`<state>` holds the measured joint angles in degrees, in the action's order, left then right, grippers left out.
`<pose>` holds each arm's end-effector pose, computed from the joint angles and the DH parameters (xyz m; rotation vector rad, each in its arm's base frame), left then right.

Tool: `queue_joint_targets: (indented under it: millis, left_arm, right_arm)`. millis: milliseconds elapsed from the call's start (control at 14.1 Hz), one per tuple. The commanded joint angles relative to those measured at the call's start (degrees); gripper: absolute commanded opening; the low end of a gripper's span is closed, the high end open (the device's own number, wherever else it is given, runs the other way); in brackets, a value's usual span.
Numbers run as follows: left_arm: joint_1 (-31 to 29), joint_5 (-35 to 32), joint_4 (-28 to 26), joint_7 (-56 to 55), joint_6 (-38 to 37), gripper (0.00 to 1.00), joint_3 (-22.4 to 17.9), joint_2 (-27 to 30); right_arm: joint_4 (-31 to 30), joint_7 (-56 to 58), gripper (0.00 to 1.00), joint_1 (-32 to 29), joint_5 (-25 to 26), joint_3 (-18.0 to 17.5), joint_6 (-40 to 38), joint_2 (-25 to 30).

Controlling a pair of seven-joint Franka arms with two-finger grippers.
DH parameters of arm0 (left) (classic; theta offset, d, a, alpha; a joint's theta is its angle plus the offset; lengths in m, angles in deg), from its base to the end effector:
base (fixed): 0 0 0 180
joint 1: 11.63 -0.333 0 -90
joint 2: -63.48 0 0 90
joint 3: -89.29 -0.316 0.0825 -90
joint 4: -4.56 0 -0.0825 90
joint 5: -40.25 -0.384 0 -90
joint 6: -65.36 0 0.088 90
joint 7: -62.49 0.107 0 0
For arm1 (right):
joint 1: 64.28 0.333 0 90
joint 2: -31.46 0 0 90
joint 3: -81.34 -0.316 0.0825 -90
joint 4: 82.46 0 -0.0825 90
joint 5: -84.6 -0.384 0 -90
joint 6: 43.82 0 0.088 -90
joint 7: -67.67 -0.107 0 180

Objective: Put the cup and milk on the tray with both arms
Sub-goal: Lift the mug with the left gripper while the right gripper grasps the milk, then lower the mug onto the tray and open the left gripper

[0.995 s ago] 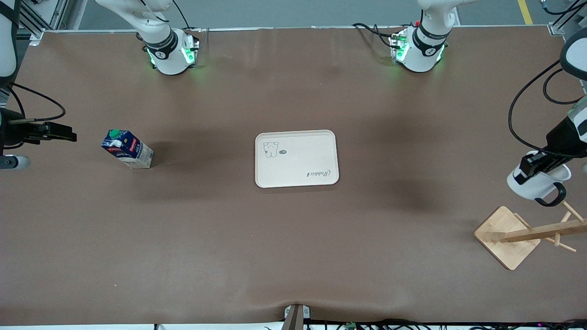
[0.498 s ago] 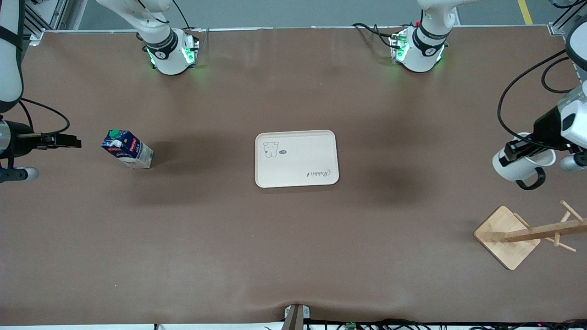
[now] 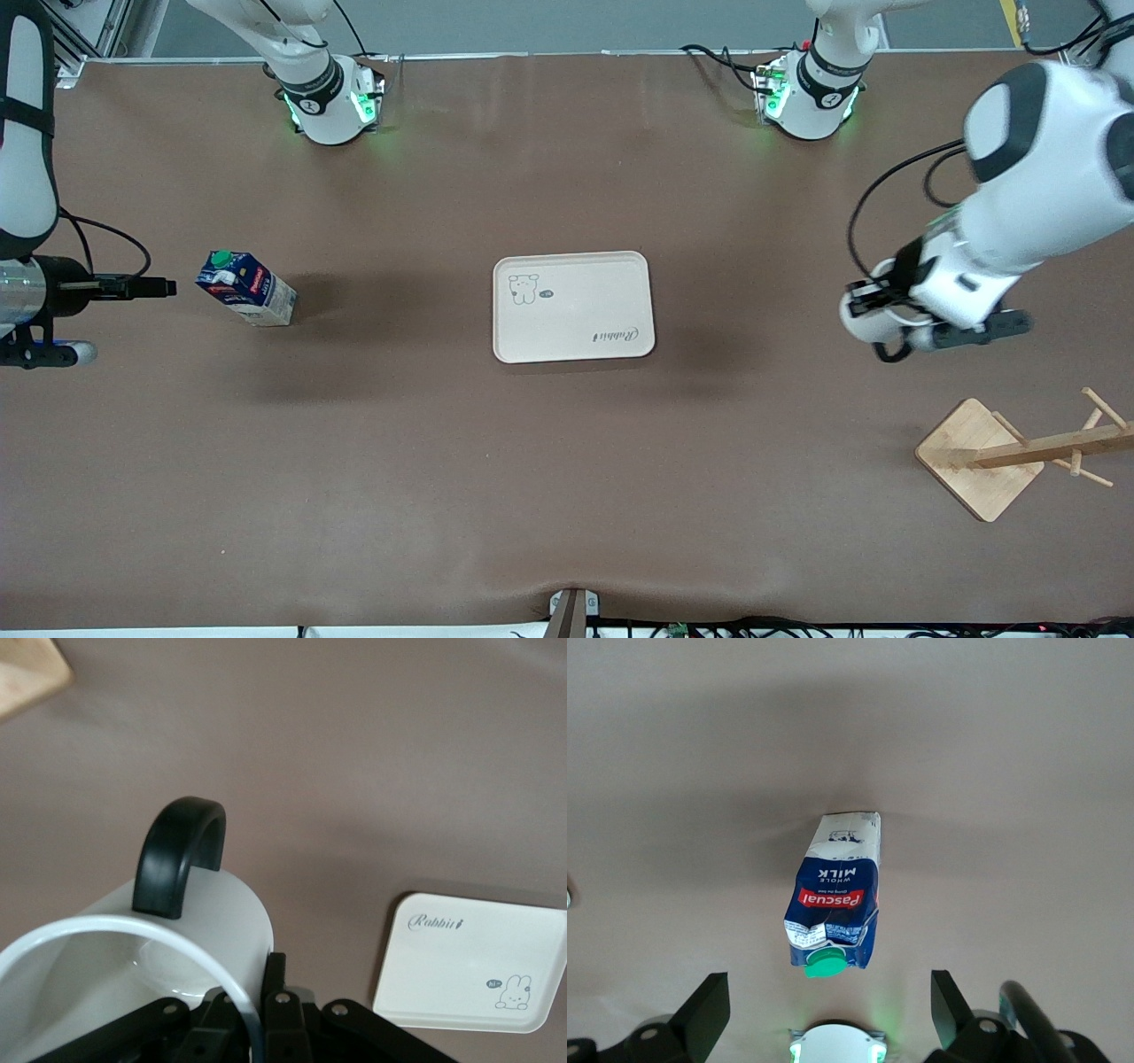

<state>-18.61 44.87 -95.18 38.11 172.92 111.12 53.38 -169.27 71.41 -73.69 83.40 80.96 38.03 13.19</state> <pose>0.5892 -0.1496 0.4744 3.0008 0.2954 -0.1115 0.6011 -0.0935 0.4540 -3.0092 0.1408 0.6114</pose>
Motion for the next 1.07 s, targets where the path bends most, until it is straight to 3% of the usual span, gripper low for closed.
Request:
queue_joint_targets:
  millis: [0, 355, 569, 782, 995]
  left_arm:
    - [5.72, -3.82, 2.44, -5.41, -1.31, 0.0, 0.14, -4.83]
    - [18.82, -13.91, 5.23, -26.3, 1.67, 0.0, 0.05, -14.05]
    - [23.93, -15.69, 5.78, -33.69, 9.21, 0.0, 0.05, -18.89]
    - [28.49, -15.7, 6.21, -40.12, 13.36, 0.0, -0.03, -23.29]
    - [31.14, -15.78, 8.85, -45.4, 13.9, 0.0, -0.03, -27.42]
  right_arm:
    - [0.06, -5.05, 1.0, -0.52, -0.56, -0.67, -0.99, 0.96]
    - [0.68, -6.9, 1.0, -0.44, -0.92, -0.85, -1.34, 0.87]
    - [-1.33, -9.28, 1.0, -0.44, -0.65, -0.93, -1.16, 0.87]
    - [-8.61, -9.19, 1.0, 0.97, -0.65, -0.93, 1.37, 3.32]
    - [-19.93, -9.1, 1.0, 0.97, -0.56, -0.93, 11.81, 8.59]
